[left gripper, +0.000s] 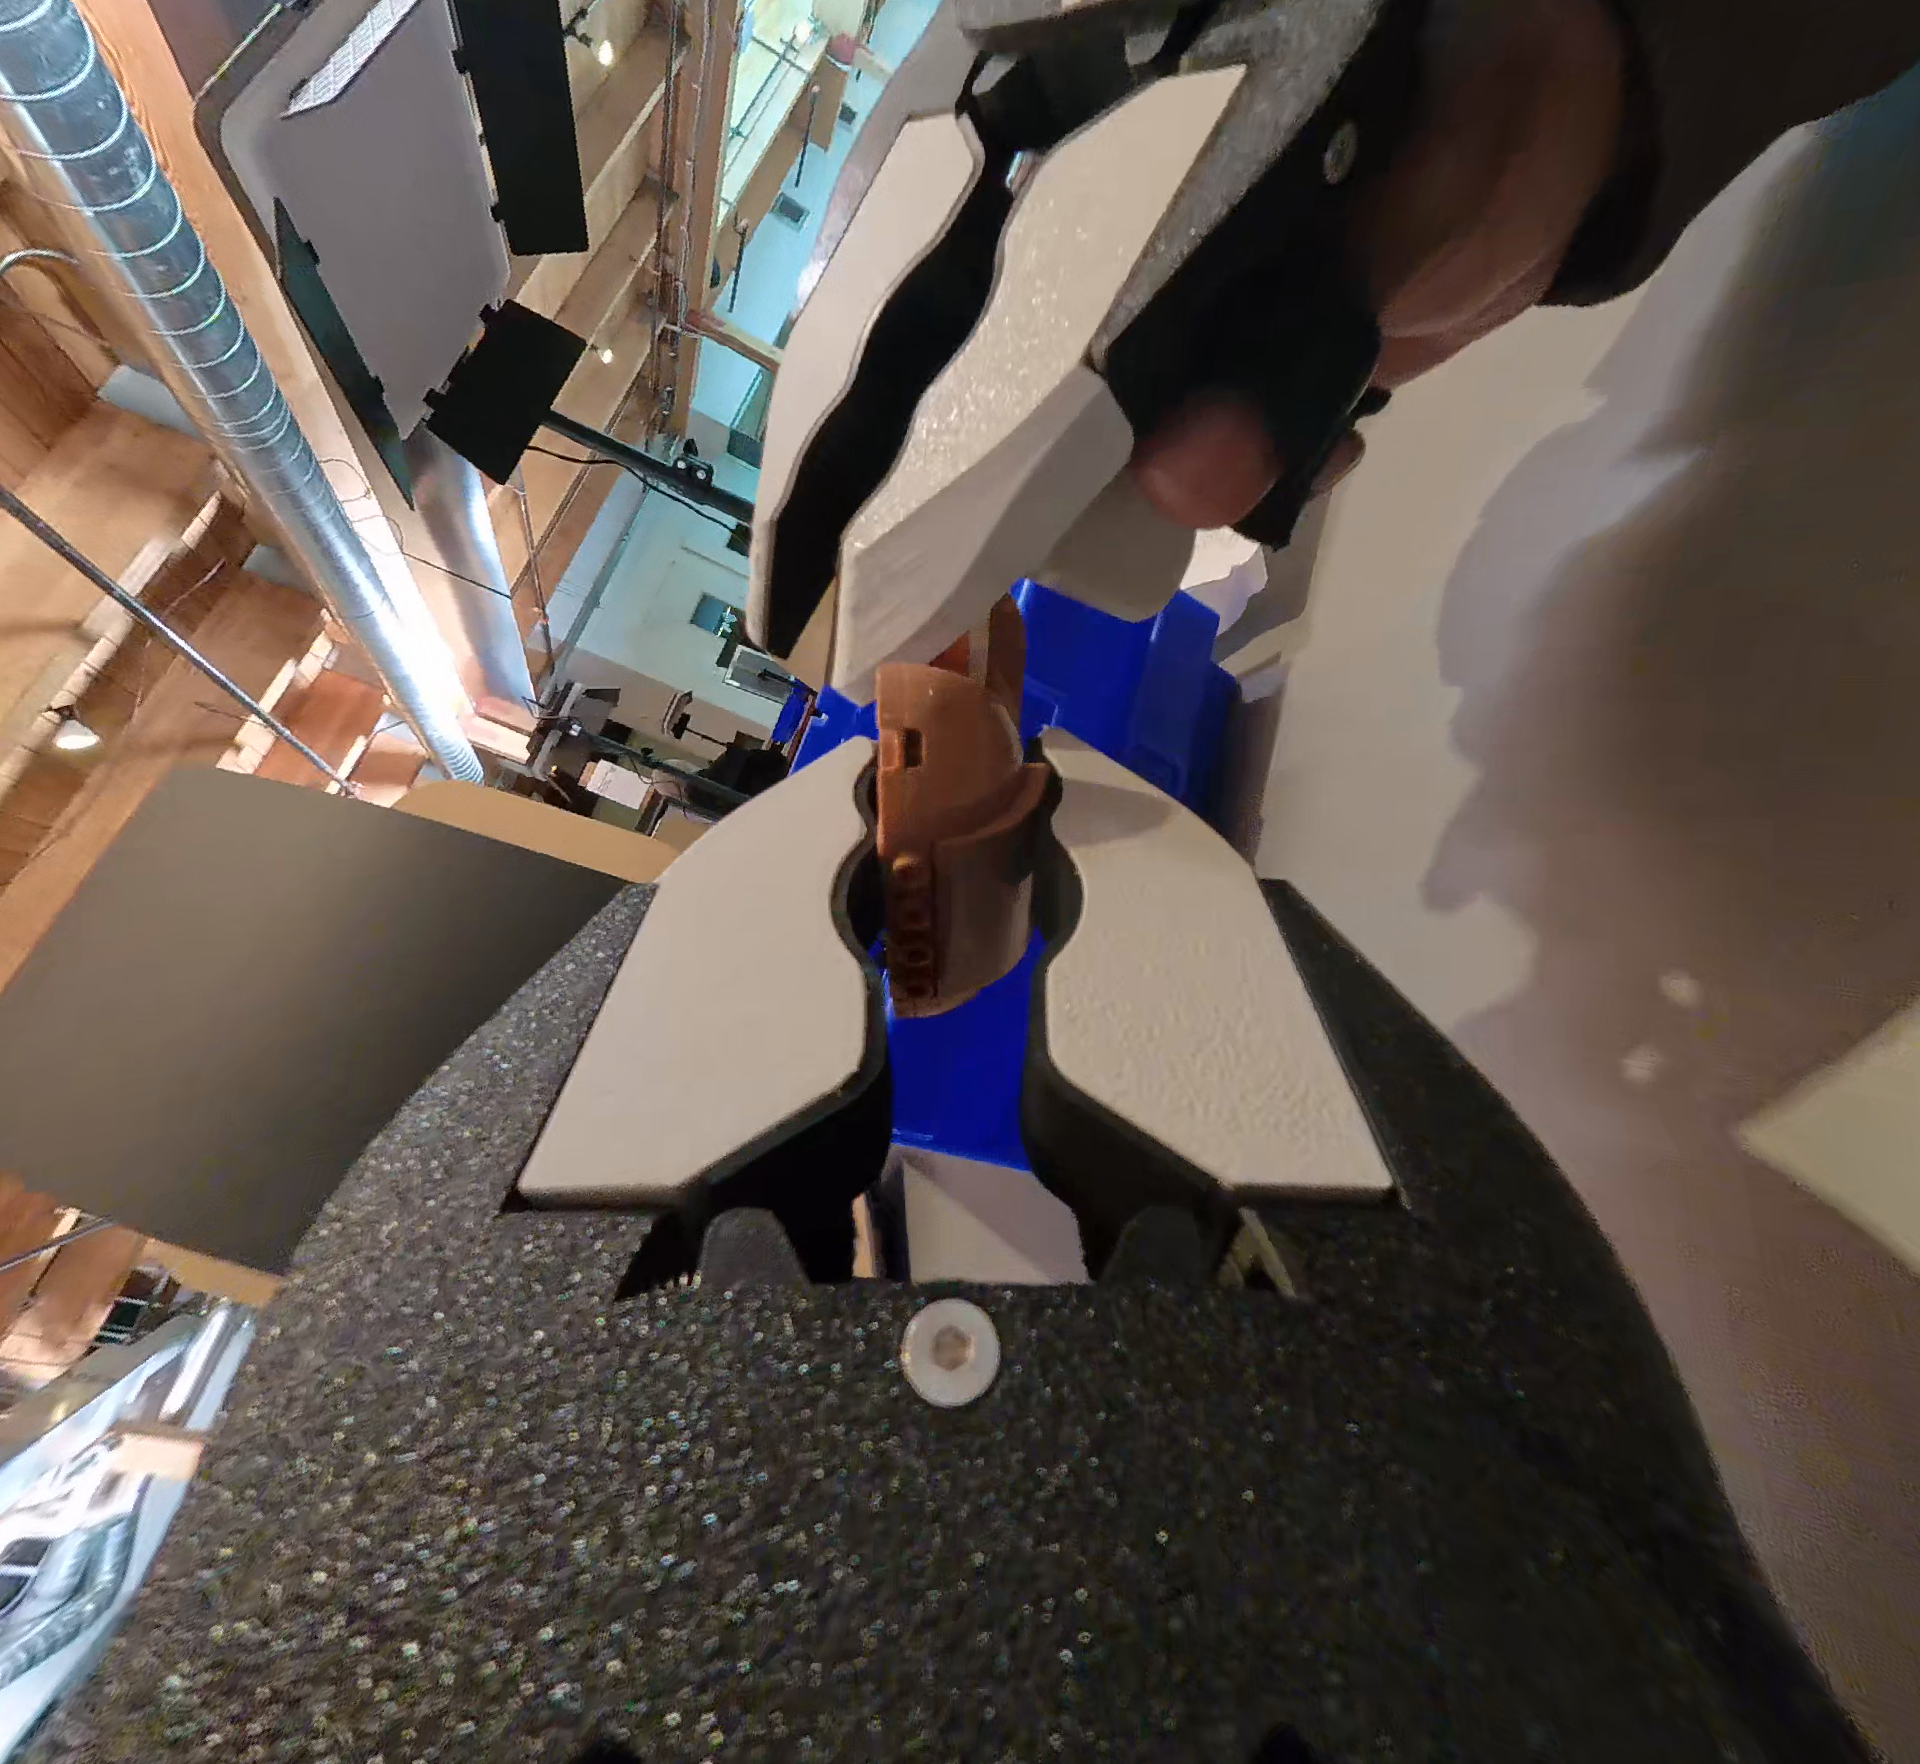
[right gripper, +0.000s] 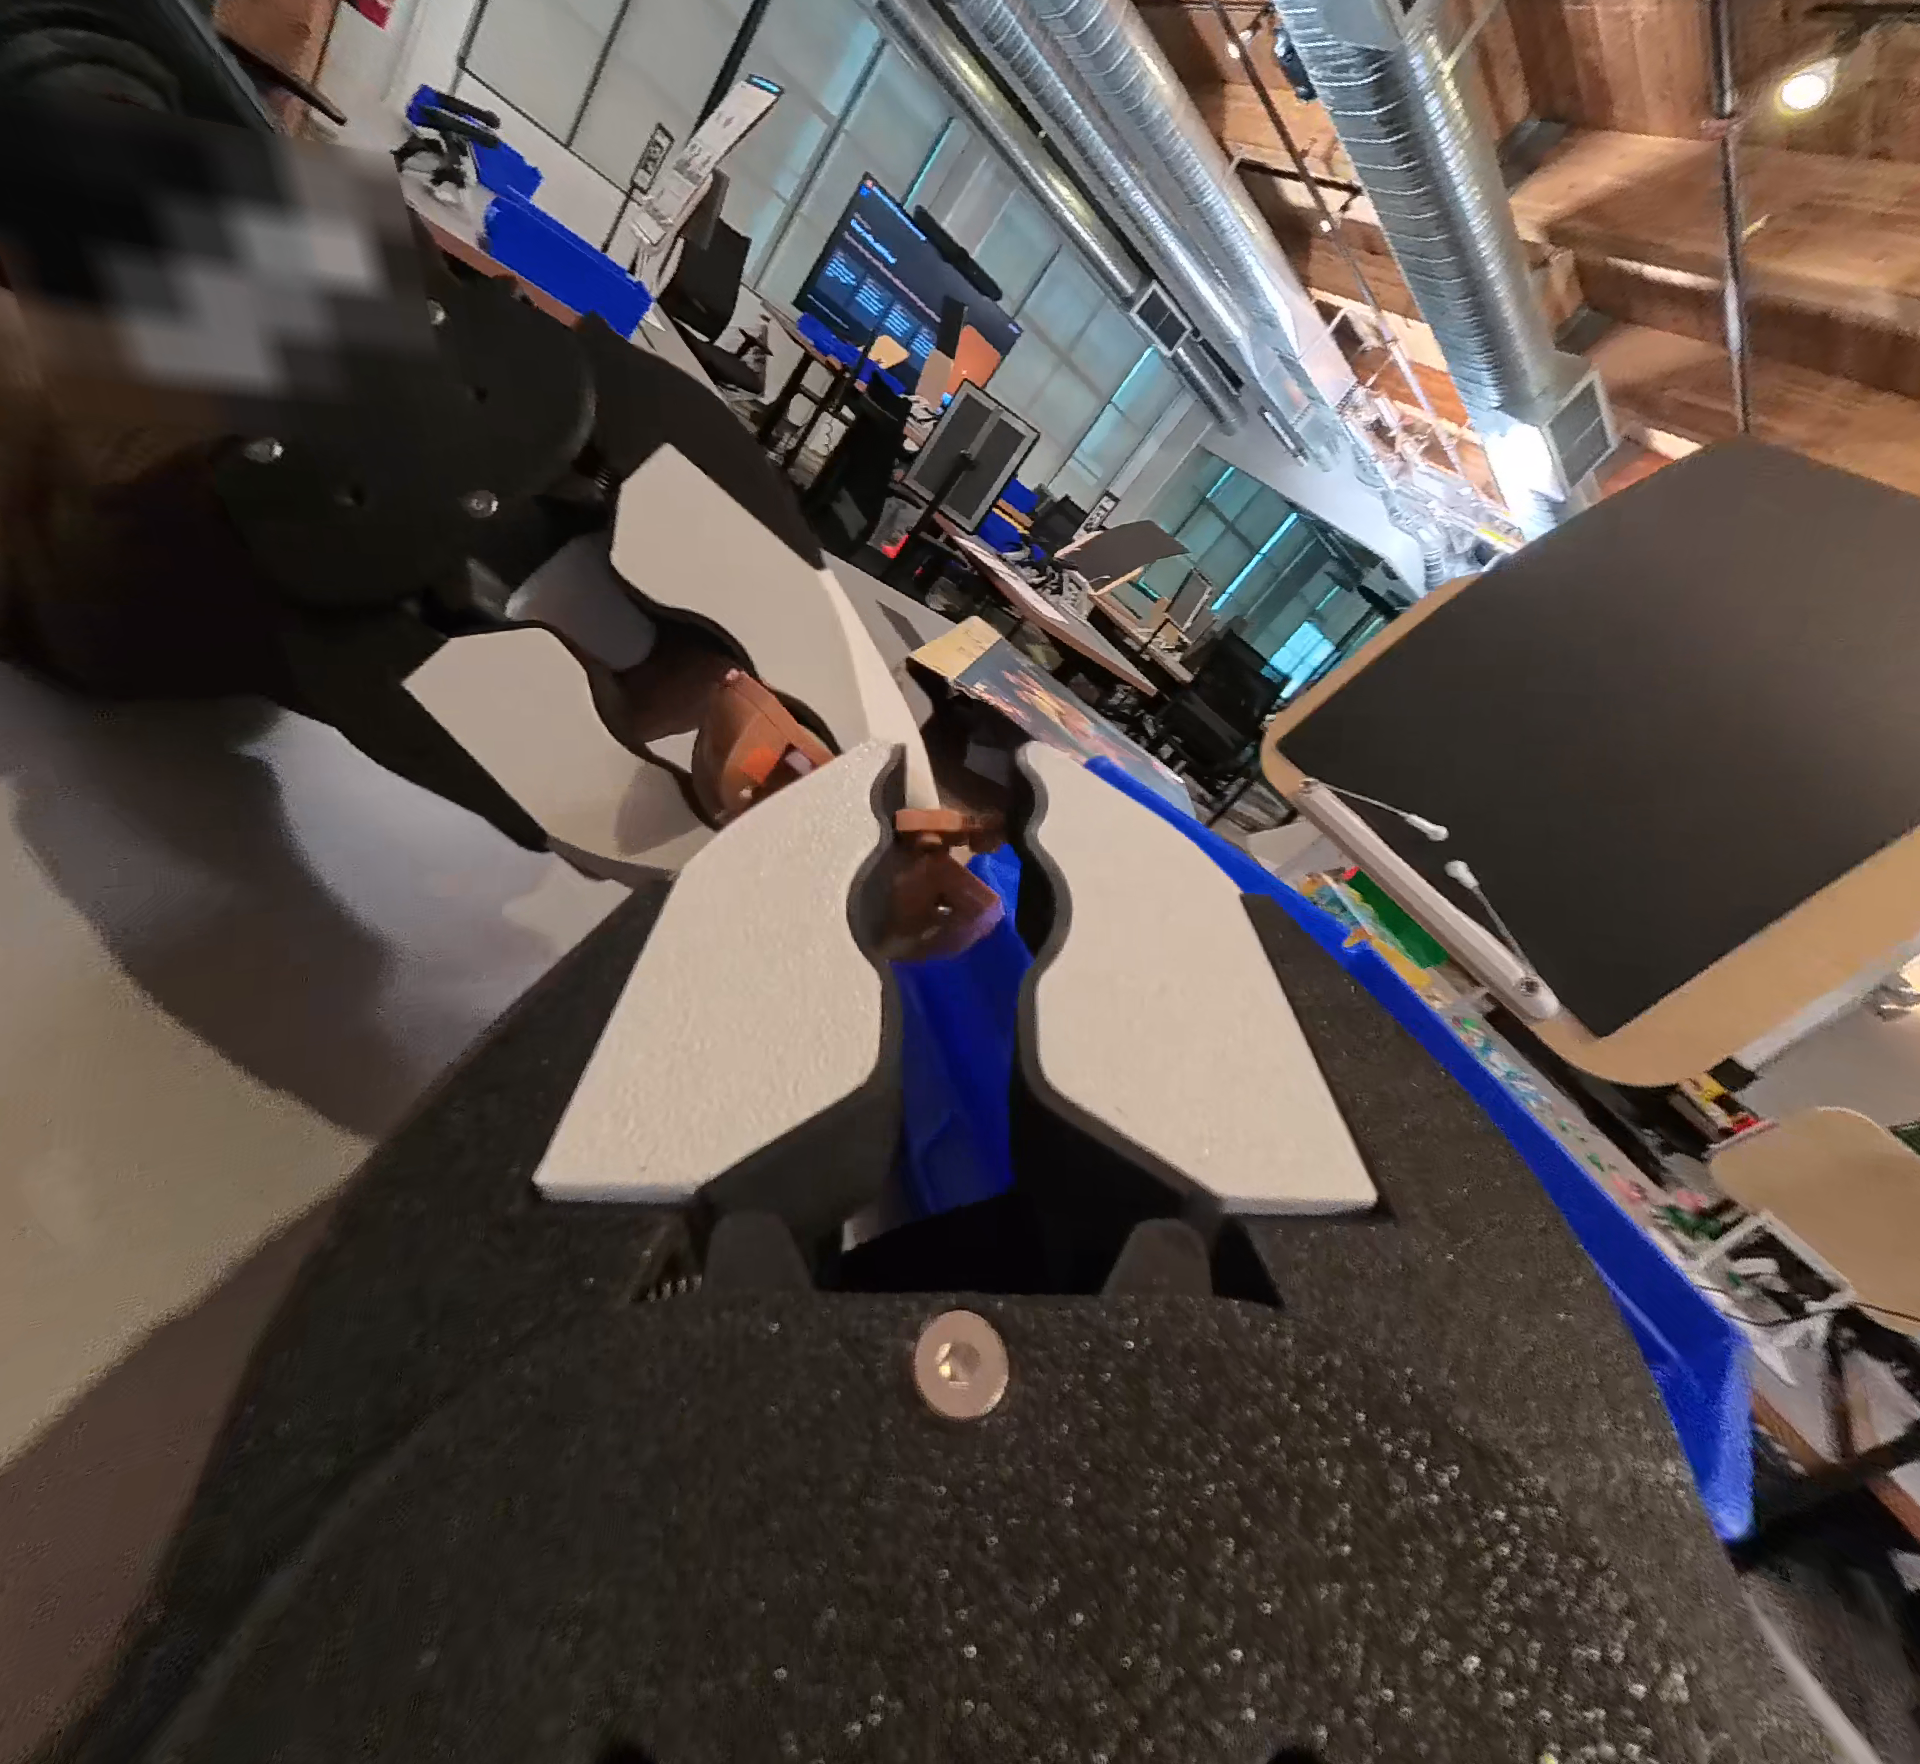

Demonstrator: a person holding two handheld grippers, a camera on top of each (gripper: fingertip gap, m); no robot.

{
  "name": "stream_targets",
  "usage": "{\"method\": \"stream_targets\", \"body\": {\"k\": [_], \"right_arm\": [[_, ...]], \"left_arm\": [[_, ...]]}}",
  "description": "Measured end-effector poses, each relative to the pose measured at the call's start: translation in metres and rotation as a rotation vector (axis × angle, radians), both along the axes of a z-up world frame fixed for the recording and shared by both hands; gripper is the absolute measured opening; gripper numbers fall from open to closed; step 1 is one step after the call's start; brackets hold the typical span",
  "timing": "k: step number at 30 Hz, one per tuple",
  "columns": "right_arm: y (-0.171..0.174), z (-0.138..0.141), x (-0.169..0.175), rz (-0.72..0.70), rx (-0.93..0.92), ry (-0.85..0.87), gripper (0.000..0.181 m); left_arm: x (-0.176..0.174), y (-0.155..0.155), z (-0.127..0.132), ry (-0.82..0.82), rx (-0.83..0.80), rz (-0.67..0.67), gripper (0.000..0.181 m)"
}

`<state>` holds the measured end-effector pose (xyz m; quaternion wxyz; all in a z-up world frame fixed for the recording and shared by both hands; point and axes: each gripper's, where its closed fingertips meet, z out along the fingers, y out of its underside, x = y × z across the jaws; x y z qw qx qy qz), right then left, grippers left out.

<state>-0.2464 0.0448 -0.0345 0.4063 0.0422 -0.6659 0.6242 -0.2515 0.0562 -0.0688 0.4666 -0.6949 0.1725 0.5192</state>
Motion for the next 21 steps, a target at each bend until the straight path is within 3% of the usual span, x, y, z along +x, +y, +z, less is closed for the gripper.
{"method": "stream_targets", "body": {"k": [8,15,21], "right_arm": [[0.000,-0.003,-0.002,0.023,-0.024,-0.042,0.018],[0.001,-0.003,0.000,0.134,-0.083,-0.166,0.017],[0.011,0.011,-0.004,0.132,-0.139,-0.158,0.017]], "left_arm": [[-0.002,-0.001,-0.001,0.035,-0.012,0.027,0.024],[-0.001,0.001,-0.001,0.008,0.001,0.013,0.024],[-0.008,-0.002,-0.003,-0.019,0.002,0.037,0.024]]}}
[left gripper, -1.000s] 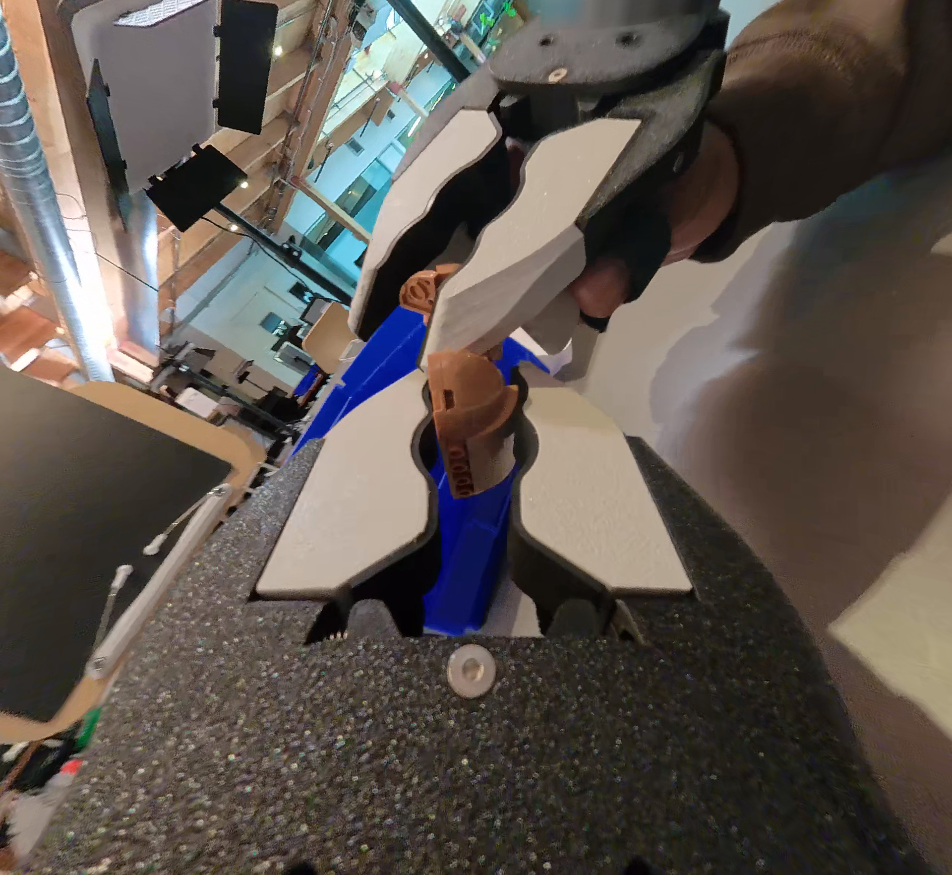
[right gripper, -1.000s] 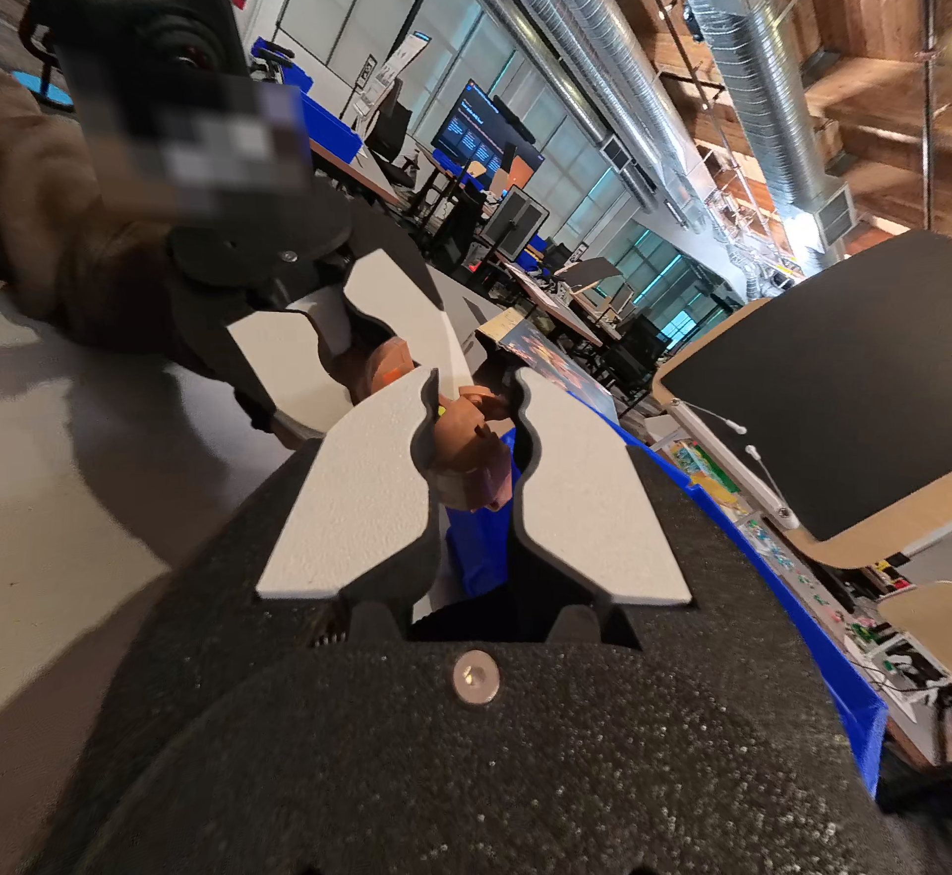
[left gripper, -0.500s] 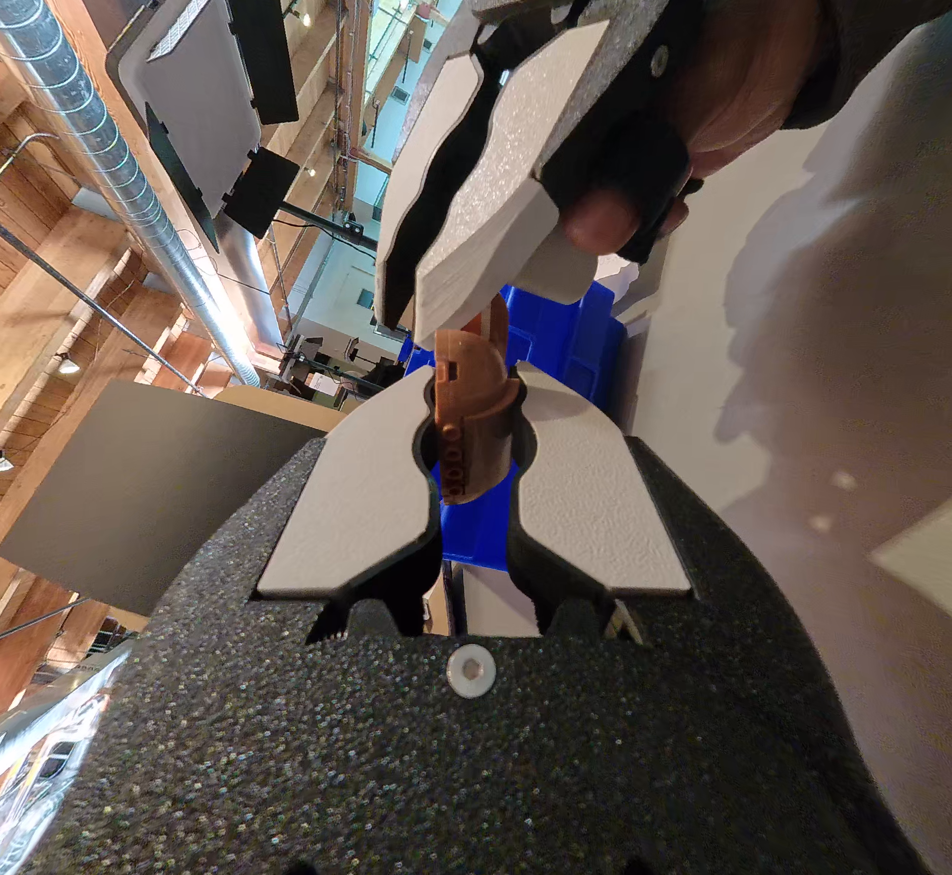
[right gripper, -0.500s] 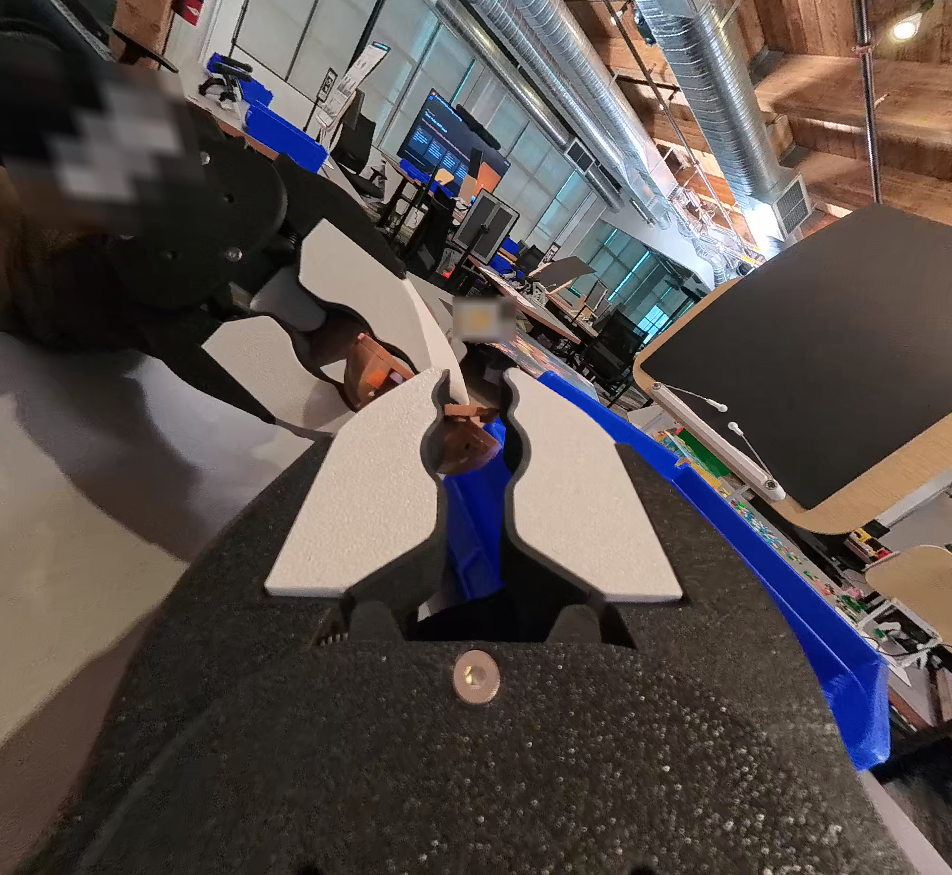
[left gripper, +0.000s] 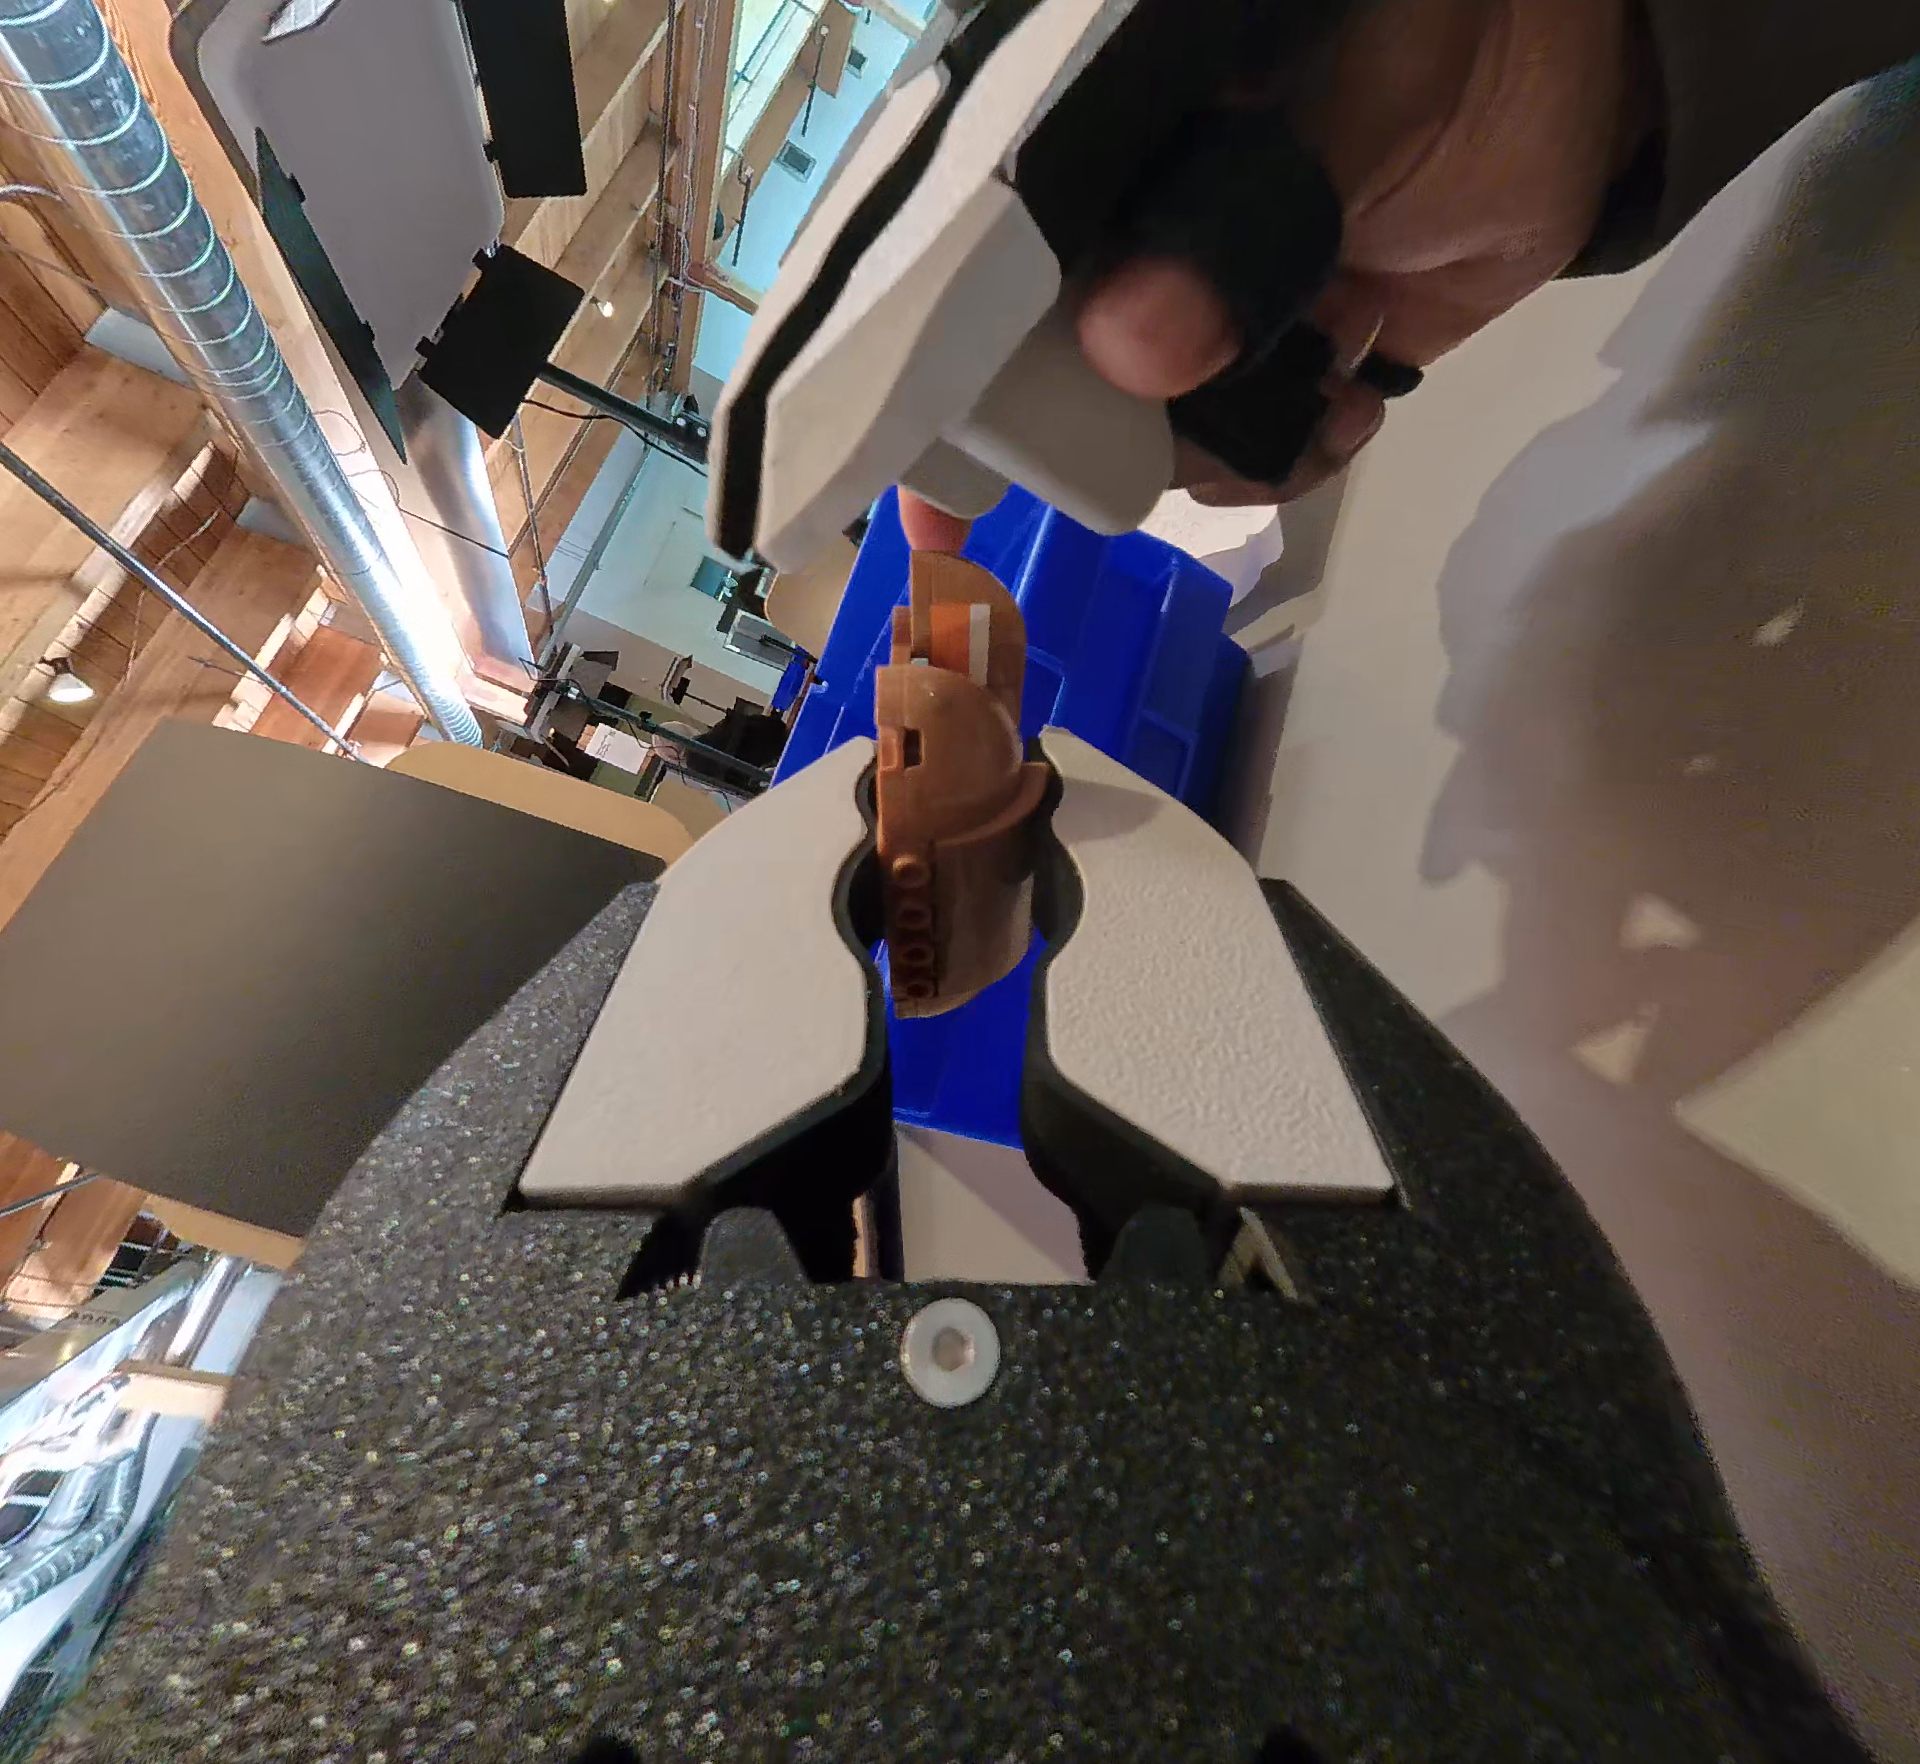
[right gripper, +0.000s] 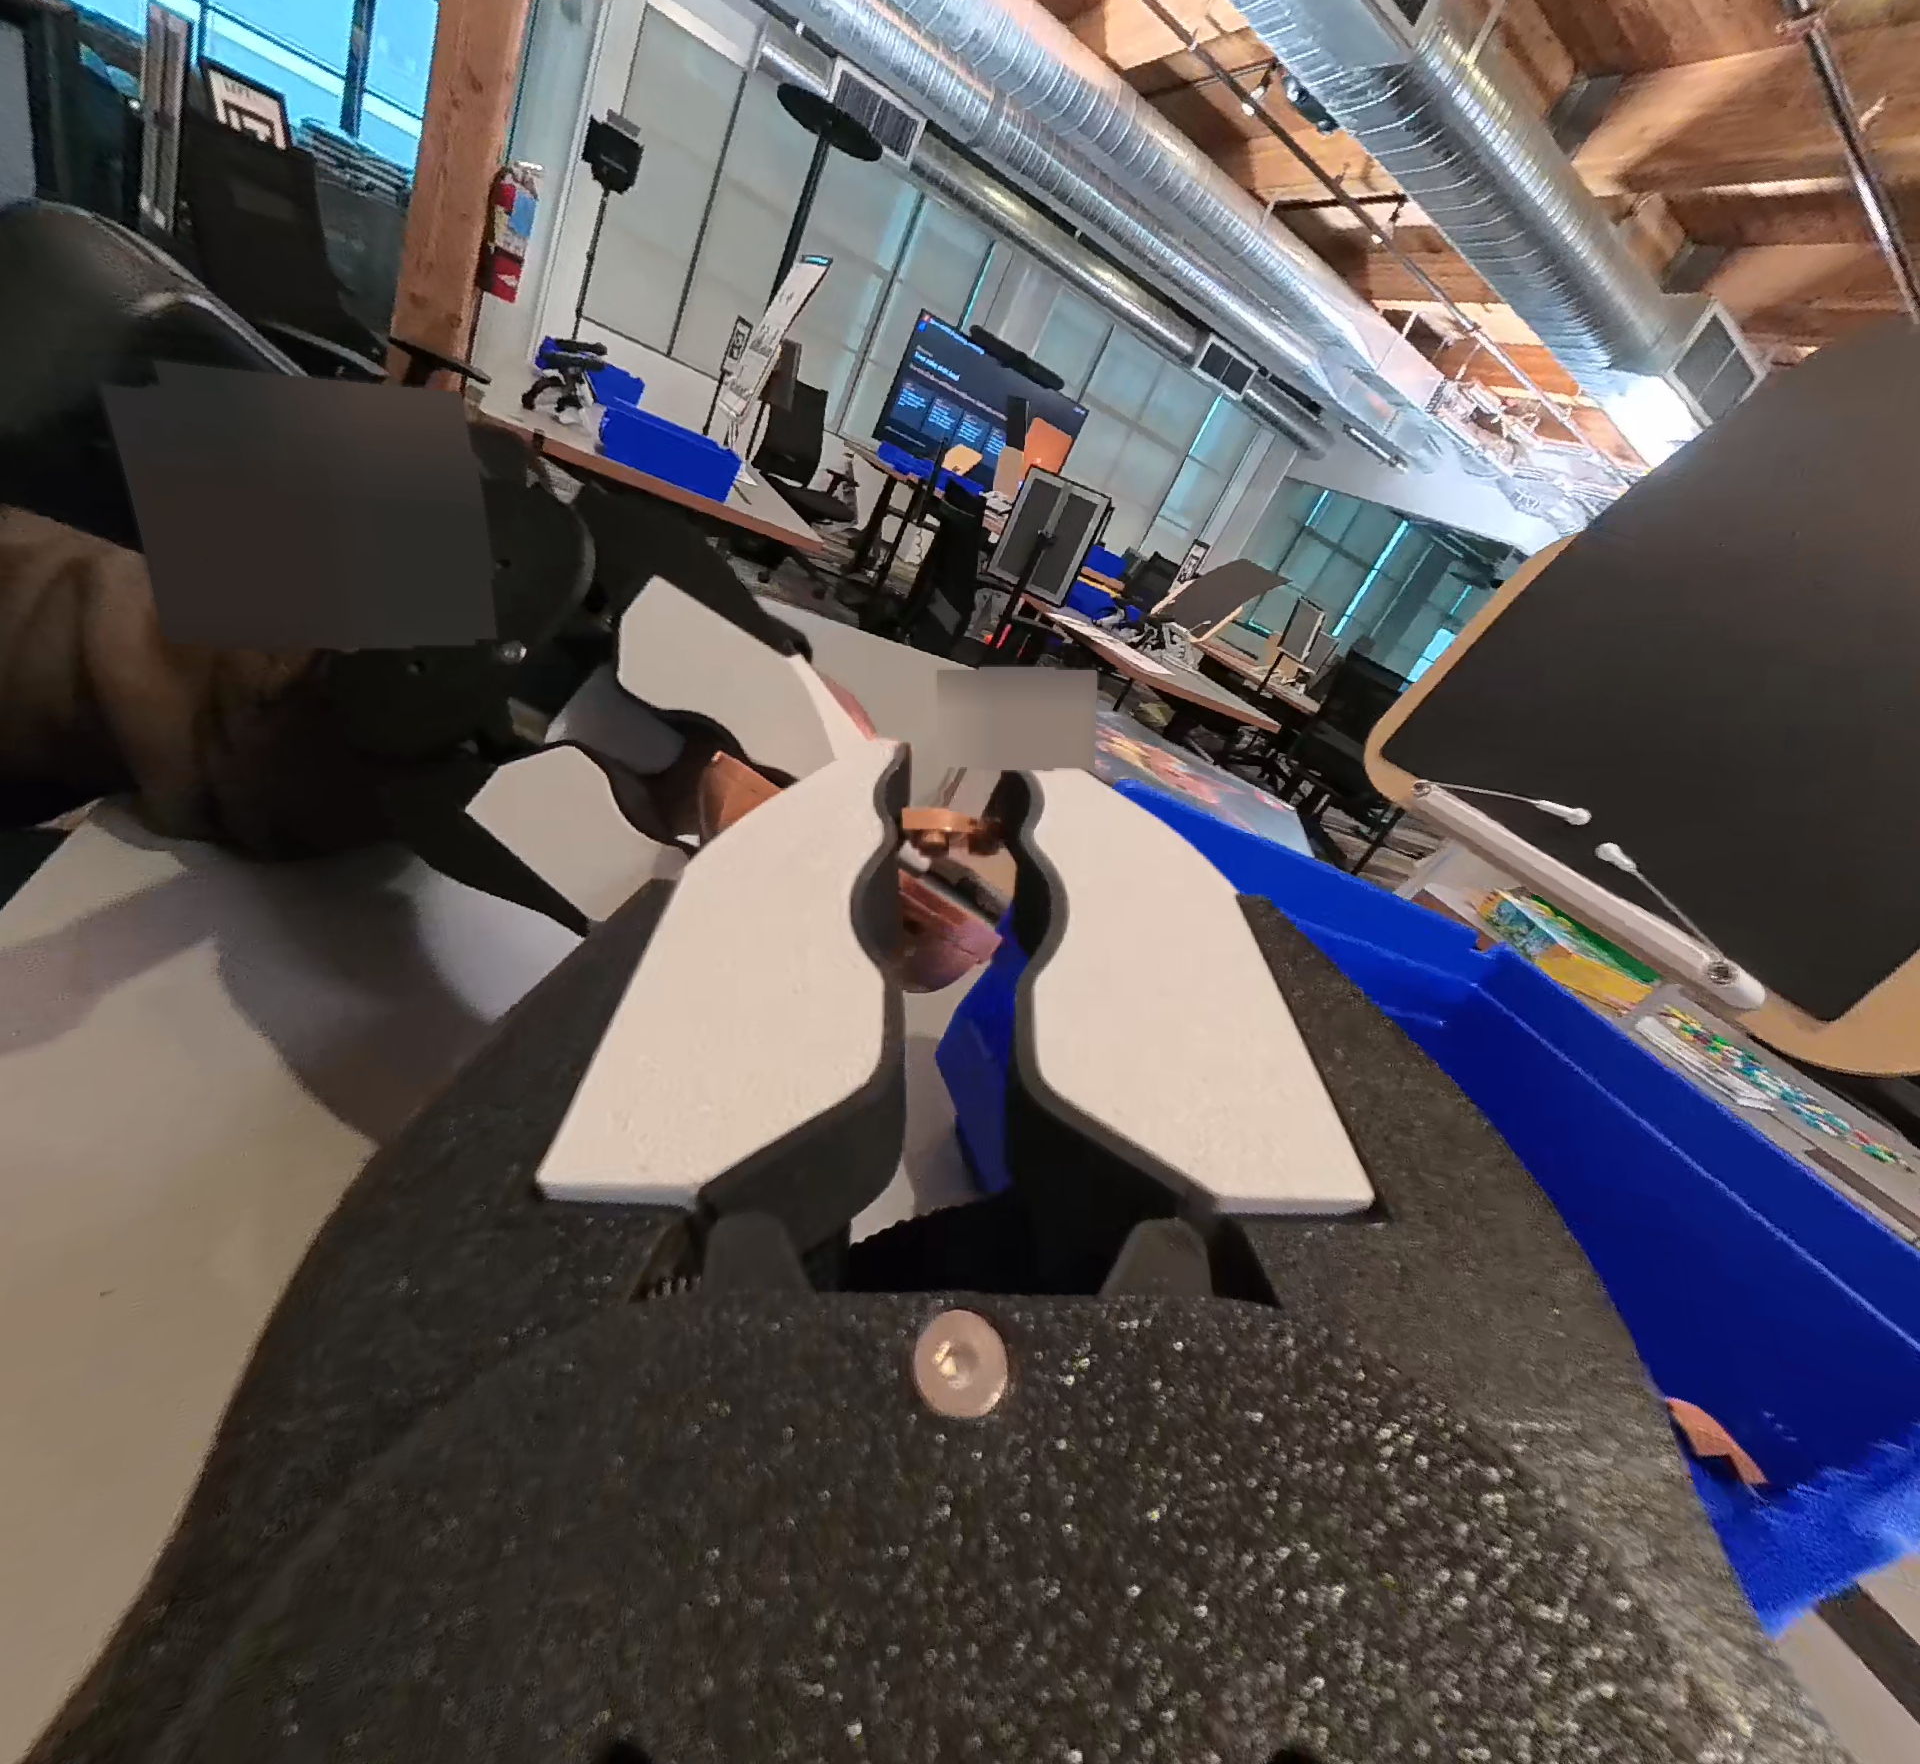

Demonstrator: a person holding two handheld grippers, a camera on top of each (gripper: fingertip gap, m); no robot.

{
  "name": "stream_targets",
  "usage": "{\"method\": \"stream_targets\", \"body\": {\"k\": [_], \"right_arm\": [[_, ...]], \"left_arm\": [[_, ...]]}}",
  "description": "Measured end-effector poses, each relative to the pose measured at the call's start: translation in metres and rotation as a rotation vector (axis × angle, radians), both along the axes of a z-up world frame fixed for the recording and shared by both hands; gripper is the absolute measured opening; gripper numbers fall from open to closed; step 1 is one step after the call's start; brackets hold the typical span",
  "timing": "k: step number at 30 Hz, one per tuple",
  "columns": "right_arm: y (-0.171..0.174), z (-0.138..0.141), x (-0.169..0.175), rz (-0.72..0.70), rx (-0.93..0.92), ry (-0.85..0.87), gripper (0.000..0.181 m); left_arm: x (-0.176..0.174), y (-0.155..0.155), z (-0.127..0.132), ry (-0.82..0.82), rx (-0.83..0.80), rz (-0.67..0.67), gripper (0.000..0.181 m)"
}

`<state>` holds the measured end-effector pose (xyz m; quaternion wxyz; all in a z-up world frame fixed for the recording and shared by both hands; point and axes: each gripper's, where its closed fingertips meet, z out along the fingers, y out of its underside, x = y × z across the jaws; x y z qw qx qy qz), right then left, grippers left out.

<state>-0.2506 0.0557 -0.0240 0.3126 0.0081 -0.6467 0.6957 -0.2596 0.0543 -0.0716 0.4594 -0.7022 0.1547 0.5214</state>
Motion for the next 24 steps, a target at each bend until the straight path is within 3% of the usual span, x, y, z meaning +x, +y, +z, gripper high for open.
{"method": "stream_targets", "body": {"k": [3,6,8,9,14,20,24], "right_arm": [[0.010,0.014,-0.017,-0.115,-0.021,0.056,0.017],[0.029,0.026,-0.072,-0.465,0.044,0.084,0.017],[0.034,0.013,-0.104,-0.609,0.178,0.023,0.025],[0.034,0.007,-0.111,-0.619,0.197,-0.014,0.033],[0.032,-0.012,-0.099,-0.517,0.181,-0.092,0.034],[0.028,-0.013,-0.066,-0.356,0.088,-0.119,0.034],[0.007,-0.009,-0.047,-0.329,0.086,-0.059,0.033]], "left_arm": [[-0.002,0.000,-0.001,-0.016,0.006,0.006,0.024],[-0.005,0.001,-0.002,-0.041,0.019,0.010,0.024],[-0.008,-0.001,-0.001,-0.048,0.026,0.016,0.024],[-0.008,-0.002,-0.001,-0.049,0.030,0.018,0.024],[-0.010,-0.005,0.005,-0.188,0.131,-0.016,0.024],[-0.020,-0.023,0.034,-0.780,0.608,-0.259,0.024],[-0.023,-0.041,0.053,-1.036,0.873,-0.514,0.024]]}}
